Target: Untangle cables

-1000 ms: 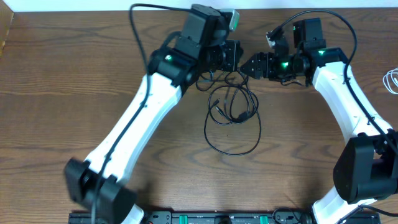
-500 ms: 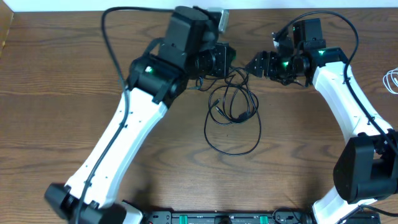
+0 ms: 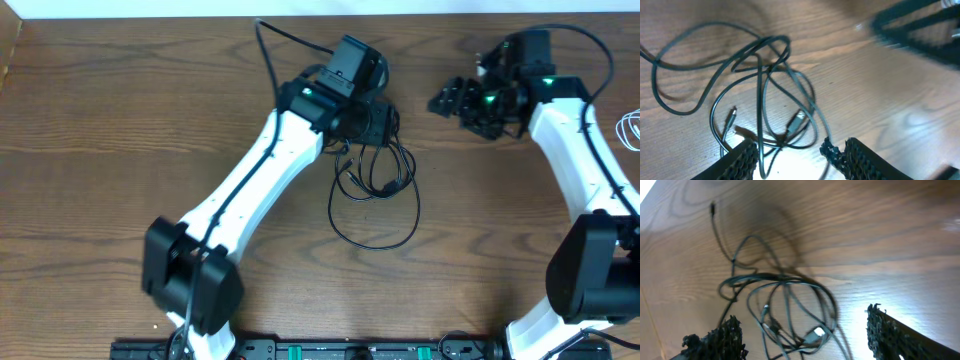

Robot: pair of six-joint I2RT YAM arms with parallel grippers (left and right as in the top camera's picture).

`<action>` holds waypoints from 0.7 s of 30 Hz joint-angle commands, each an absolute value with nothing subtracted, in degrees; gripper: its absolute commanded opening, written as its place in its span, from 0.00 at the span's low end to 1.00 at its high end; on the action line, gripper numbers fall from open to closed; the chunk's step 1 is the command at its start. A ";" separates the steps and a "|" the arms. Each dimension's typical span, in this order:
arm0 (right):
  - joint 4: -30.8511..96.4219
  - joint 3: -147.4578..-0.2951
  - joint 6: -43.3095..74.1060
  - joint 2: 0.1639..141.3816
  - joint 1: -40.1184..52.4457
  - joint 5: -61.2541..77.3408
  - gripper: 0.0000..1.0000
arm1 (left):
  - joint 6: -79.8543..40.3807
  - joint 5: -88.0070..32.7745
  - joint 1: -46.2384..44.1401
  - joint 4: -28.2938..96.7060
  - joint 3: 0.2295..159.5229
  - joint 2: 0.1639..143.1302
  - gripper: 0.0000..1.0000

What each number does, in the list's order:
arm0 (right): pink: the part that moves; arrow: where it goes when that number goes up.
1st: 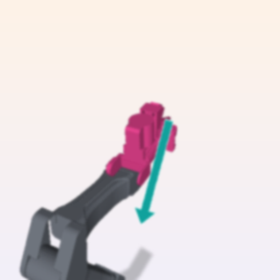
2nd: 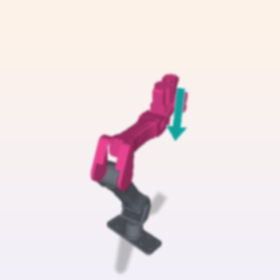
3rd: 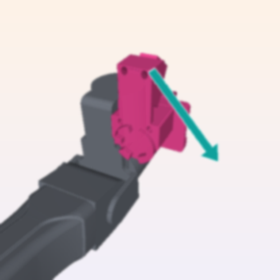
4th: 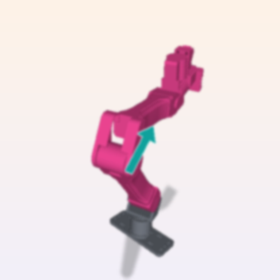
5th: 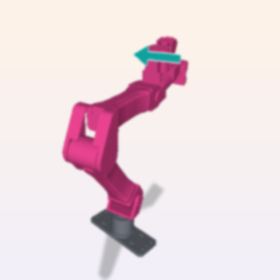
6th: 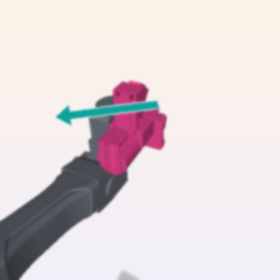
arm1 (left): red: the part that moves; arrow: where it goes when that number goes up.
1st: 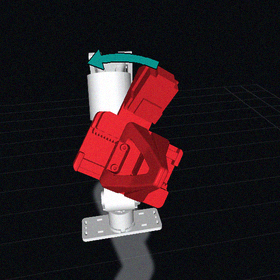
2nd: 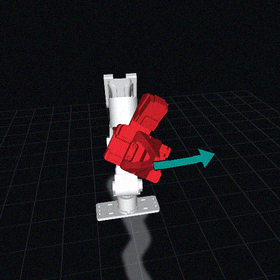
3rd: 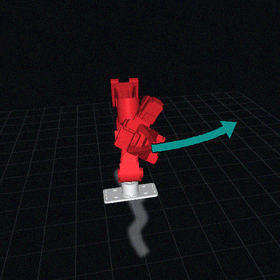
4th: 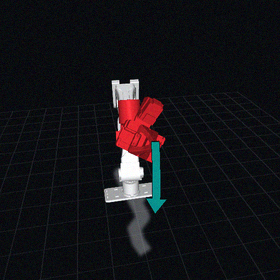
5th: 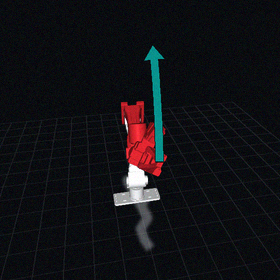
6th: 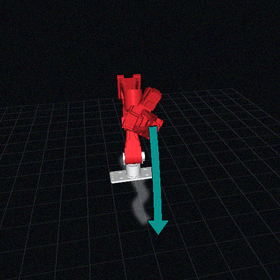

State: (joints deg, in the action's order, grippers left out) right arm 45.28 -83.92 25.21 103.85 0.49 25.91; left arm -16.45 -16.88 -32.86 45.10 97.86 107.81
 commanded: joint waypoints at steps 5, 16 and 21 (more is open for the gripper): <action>48.01 -84.42 22.00 102.35 -2.59 24.99 0.78 | -15.07 -13.80 -32.60 44.93 98.00 113.95 0.56; 48.05 -84.42 22.02 102.32 -2.59 24.29 0.78 | -15.07 -12.75 -32.60 45.23 97.93 114.59 0.45; 48.27 -84.42 21.98 102.35 -2.59 24.27 0.78 | -15.07 -11.25 -32.60 46.54 97.71 115.33 0.42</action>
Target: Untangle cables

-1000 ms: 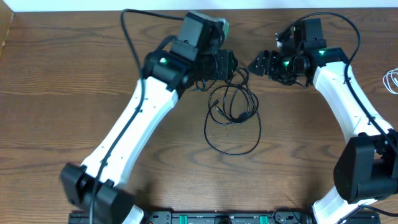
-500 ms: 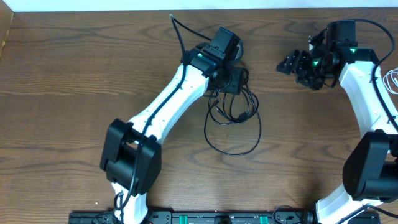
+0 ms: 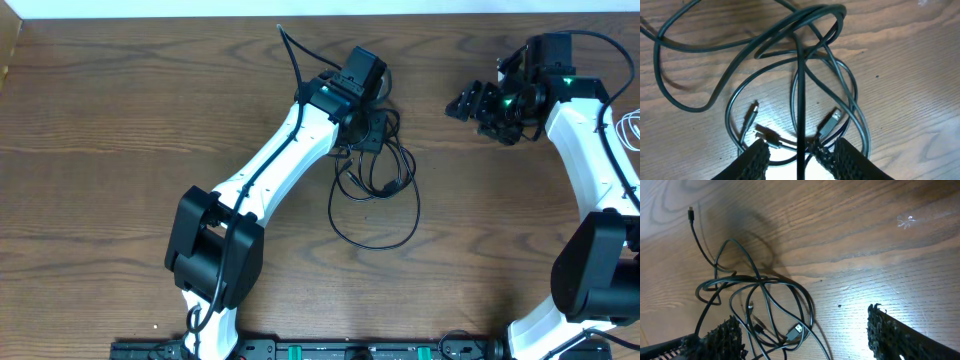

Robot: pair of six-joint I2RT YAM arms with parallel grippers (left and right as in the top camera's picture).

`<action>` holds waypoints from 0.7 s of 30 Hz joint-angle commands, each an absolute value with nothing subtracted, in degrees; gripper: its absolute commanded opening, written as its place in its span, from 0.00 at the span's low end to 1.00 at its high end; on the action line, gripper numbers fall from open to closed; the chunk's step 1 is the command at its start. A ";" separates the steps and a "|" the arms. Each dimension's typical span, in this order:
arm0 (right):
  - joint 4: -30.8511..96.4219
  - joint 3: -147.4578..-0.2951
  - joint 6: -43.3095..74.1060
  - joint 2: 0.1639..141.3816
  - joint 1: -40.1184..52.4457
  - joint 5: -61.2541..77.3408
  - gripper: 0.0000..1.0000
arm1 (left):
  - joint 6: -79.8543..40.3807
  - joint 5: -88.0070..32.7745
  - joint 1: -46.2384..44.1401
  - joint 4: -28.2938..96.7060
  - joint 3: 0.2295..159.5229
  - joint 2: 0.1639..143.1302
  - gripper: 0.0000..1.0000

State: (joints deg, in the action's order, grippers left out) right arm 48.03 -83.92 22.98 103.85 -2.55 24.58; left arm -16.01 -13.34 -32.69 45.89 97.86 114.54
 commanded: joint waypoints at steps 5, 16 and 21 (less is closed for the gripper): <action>48.62 -84.42 21.69 102.32 -2.59 23.88 0.78 | -15.07 -10.39 -32.53 46.22 97.73 115.37 0.34; 48.64 -84.42 21.56 102.32 -2.59 23.88 0.79 | -15.09 -10.41 -32.58 46.26 97.71 115.37 0.29; 48.66 -84.42 21.56 102.35 -2.59 23.88 0.78 | -15.09 -10.41 -32.60 46.54 97.71 115.42 0.24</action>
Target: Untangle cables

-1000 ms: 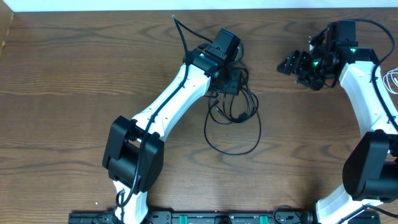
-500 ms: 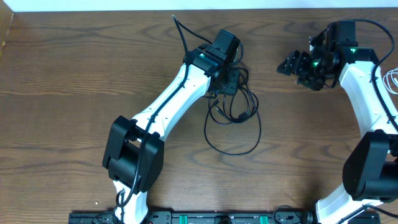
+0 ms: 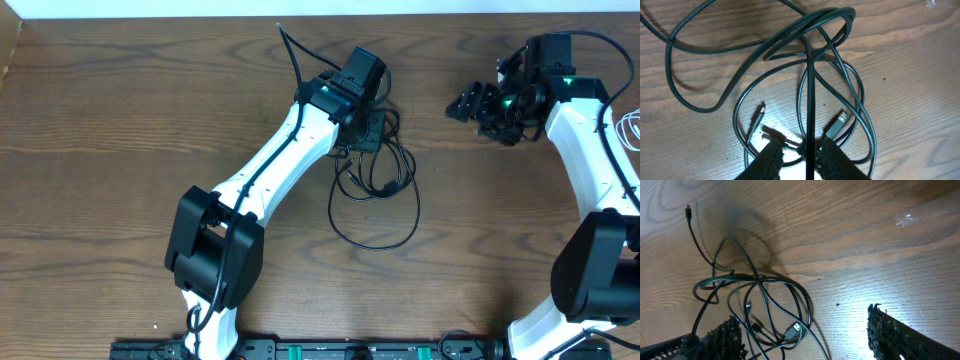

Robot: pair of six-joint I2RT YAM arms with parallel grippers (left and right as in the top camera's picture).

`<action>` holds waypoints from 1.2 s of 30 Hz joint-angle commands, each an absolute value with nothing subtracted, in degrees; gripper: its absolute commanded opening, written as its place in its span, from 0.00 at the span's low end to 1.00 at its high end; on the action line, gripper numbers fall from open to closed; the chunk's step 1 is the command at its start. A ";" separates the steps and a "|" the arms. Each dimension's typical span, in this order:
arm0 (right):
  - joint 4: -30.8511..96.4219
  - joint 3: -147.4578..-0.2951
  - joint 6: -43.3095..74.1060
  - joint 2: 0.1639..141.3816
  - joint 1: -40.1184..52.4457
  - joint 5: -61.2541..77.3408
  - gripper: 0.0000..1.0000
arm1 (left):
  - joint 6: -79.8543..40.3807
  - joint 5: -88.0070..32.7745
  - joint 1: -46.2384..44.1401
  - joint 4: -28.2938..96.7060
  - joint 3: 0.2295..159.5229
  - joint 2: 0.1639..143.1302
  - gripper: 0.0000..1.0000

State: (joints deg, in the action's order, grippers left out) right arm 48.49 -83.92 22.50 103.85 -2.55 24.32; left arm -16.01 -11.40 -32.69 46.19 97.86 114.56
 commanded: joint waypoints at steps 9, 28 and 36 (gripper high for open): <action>48.86 -84.42 21.56 102.35 -2.59 23.88 0.78 | -15.11 -10.41 -32.60 46.87 97.71 115.42 0.08; 48.47 -84.42 17.93 102.32 1.89 27.03 0.78 | -16.40 -12.62 -32.49 47.33 97.86 95.81 0.07; 47.77 -84.42 17.91 102.32 4.75 27.33 0.78 | -16.38 -14.98 -32.49 47.79 97.86 90.56 0.07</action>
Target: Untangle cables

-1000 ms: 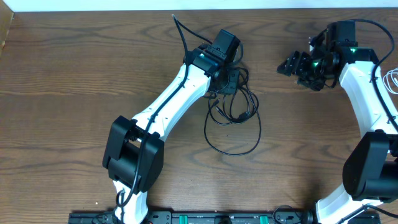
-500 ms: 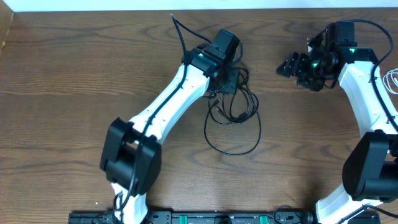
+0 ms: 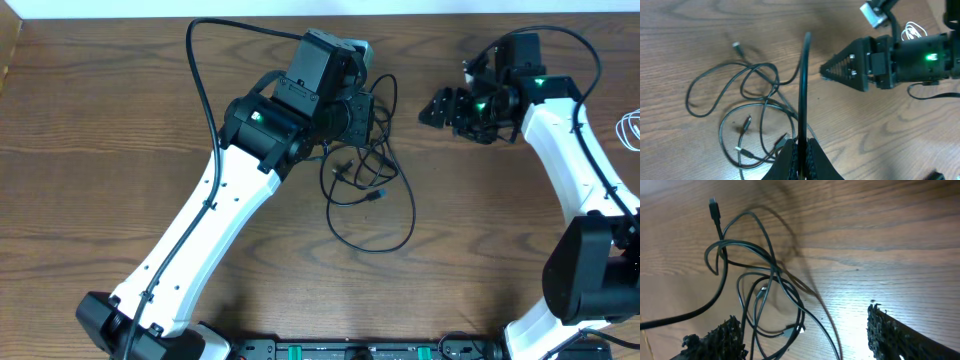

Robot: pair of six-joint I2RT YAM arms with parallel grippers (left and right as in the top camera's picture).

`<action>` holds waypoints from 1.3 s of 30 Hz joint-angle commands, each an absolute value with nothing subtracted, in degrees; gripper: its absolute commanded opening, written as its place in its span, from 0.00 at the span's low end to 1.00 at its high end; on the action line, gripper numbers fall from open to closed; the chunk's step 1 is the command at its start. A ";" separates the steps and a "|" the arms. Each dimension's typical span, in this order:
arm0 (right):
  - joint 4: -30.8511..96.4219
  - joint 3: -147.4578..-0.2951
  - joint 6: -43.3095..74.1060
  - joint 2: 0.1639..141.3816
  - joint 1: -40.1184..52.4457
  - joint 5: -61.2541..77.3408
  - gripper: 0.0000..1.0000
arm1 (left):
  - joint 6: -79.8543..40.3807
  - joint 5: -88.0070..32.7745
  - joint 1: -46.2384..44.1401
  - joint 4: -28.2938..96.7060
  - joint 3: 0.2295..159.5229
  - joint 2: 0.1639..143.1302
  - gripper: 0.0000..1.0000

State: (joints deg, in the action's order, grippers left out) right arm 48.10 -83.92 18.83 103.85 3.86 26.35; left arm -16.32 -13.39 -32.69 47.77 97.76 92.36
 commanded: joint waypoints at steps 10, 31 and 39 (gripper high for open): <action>47.35 -84.42 17.93 102.32 5.04 27.42 0.81 | -14.85 -21.23 -32.49 41.28 97.86 77.67 0.07; 38.11 -84.42 39.62 103.53 17.52 29.04 0.87 | -16.45 7.57 -23.62 51.22 97.82 77.36 0.35; 32.53 -84.42 45.25 107.96 23.07 28.93 0.80 | -16.86 7.53 -17.47 54.35 97.73 78.87 0.37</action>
State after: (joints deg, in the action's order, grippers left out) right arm 33.32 -83.94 41.43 105.38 21.78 28.71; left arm -16.53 6.09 -19.05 53.41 97.84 77.80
